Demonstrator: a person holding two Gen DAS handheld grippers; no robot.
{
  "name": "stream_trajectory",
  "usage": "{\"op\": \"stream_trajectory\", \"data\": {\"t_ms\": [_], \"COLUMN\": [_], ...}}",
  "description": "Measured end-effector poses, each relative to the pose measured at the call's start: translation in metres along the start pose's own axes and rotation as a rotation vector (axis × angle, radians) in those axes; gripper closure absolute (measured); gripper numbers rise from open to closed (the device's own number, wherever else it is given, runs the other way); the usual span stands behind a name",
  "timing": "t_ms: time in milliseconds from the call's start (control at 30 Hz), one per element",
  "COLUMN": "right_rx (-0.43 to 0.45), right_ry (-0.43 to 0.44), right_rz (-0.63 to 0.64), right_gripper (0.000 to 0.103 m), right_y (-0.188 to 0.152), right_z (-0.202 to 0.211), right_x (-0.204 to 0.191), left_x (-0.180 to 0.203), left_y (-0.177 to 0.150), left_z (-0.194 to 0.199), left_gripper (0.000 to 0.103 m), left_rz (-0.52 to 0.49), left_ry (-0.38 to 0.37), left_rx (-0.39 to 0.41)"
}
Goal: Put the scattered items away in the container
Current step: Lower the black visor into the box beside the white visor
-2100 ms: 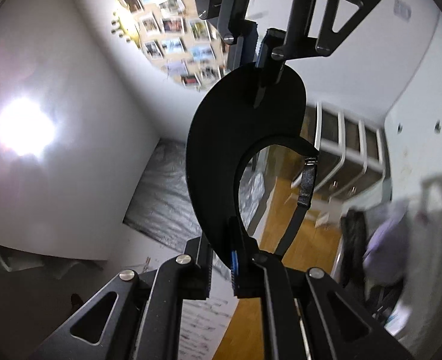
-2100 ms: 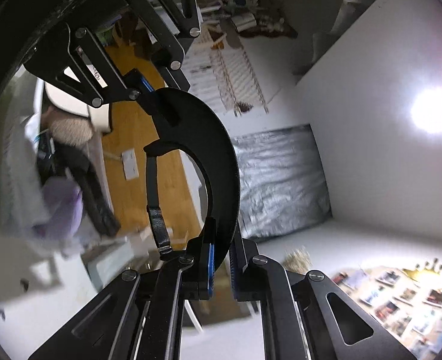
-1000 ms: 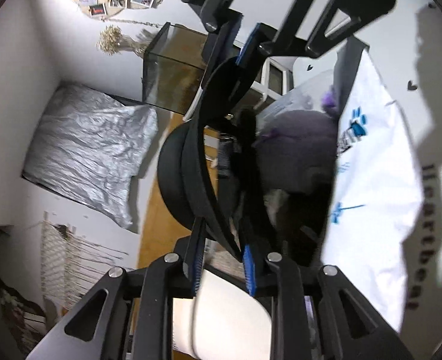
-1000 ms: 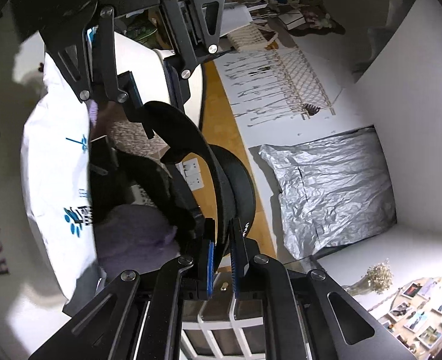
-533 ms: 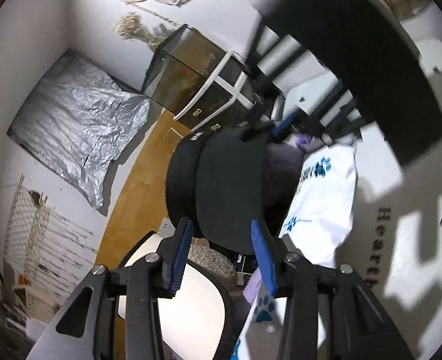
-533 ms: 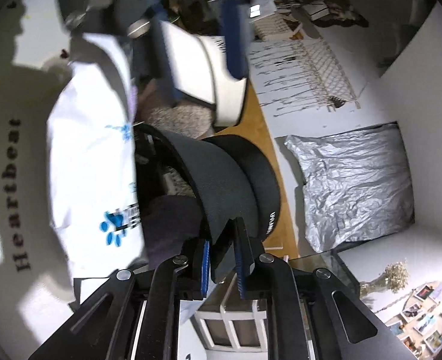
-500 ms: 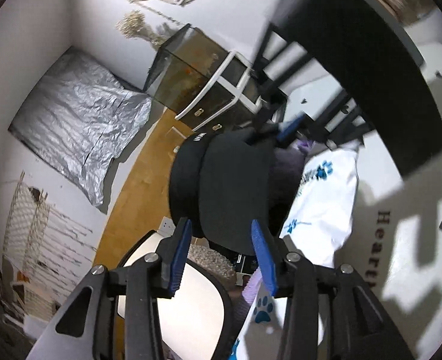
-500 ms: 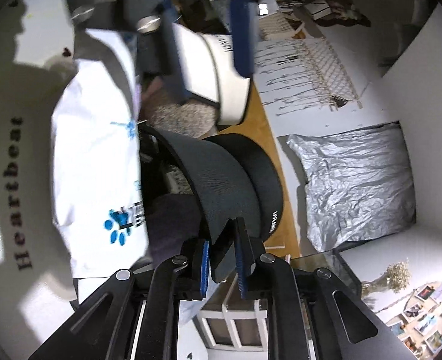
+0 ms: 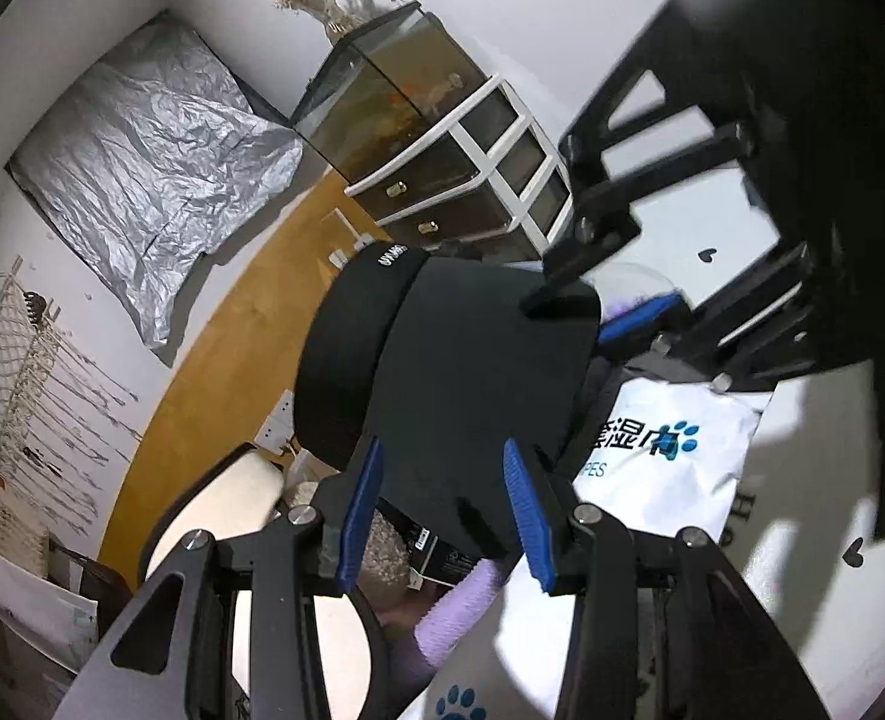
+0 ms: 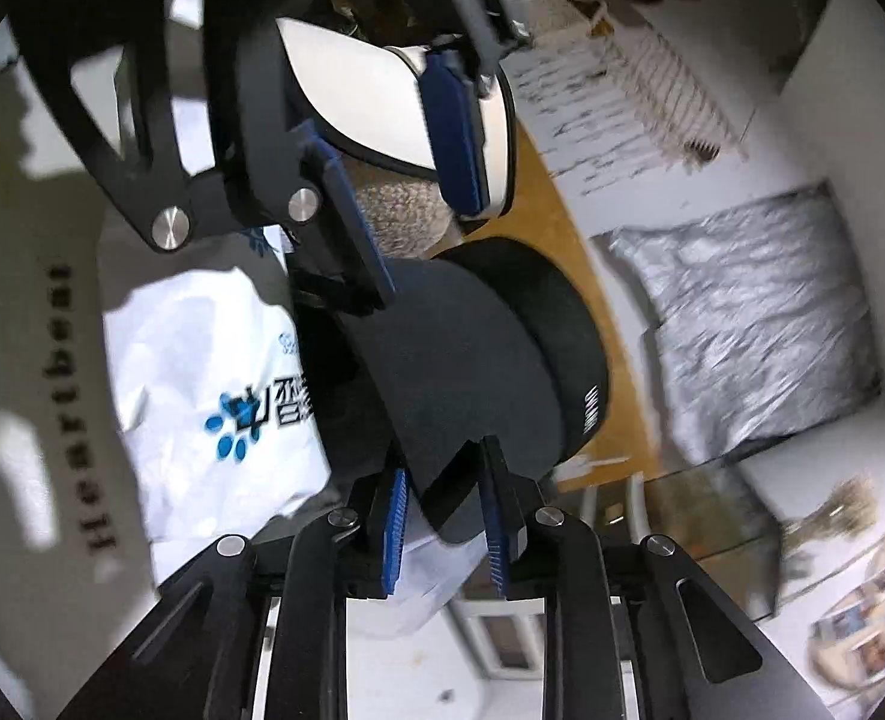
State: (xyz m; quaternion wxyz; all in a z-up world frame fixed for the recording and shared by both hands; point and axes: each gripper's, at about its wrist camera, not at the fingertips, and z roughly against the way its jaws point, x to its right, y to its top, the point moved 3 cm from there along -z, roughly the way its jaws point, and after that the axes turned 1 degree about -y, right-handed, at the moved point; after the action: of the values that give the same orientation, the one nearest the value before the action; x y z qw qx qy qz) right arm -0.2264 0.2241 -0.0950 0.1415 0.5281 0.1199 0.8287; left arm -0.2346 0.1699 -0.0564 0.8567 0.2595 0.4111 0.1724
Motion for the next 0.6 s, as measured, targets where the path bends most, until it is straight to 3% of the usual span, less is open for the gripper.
{"op": "stream_trajectory", "data": {"t_ms": [33, 133, 167, 300, 367, 467, 600], "right_rx": [-0.006, -0.016, -0.018, -0.015, -0.023, -0.033, -0.047], "right_ry": [0.023, 0.031, 0.040, 0.108, 0.152, 0.202, 0.252], "right_rz": [-0.025, -0.092, -0.114, -0.225, -0.305, -0.428, -0.570], "right_gripper": [0.078, 0.049, 0.048, 0.050, 0.070, 0.076, 0.076], "right_y": [-0.003, -0.012, -0.016, -0.023, -0.023, -0.019, -0.011], "right_z": [0.001, 0.008, 0.011, 0.023, 0.025, 0.020, 0.007], "right_x": [0.003, 0.013, 0.015, 0.030, 0.040, 0.055, 0.059], "left_x": [-0.001, -0.002, -0.002, -0.003, -0.003, -0.003, -0.004], "left_y": [0.000, -0.001, -0.002, -0.004, -0.005, -0.007, -0.009], "left_z": [-0.001, -0.005, -0.005, -0.005, -0.005, -0.005, -0.005], "left_gripper": [0.060, 0.060, 0.060, 0.060, 0.060, 0.060, 0.060], "left_rz": [0.014, 0.050, 0.056, 0.081, 0.094, 0.113, 0.138], "left_ry": [-0.012, -0.041, -0.042, -0.045, -0.047, -0.049, -0.053], "left_rx": [-0.001, -0.006, -0.007, -0.010, -0.012, -0.015, -0.018]}}
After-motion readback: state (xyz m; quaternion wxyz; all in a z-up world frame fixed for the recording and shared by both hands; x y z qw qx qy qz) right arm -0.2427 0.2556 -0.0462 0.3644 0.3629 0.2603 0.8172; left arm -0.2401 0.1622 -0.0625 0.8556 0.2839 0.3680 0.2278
